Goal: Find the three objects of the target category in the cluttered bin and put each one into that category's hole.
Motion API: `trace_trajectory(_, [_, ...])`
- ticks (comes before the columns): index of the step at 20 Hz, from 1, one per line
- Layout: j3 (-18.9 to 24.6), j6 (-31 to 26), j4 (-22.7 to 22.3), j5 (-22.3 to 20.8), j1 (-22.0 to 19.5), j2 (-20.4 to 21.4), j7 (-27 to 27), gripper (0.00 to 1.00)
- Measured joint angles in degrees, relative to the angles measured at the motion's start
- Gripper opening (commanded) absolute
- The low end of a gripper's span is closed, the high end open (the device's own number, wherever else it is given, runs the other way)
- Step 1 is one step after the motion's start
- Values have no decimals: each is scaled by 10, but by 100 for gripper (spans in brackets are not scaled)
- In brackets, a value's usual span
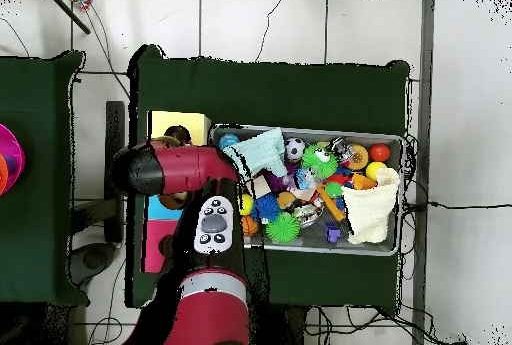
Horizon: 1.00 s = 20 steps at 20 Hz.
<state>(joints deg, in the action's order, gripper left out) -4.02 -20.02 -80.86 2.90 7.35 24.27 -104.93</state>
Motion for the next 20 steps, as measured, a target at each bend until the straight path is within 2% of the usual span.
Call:
trace_trajectory(6, [-25,-7,14,0,21,-7,0,0])
trace_trajectory(20, [-27,-7,14,0,22,-7,0,0])
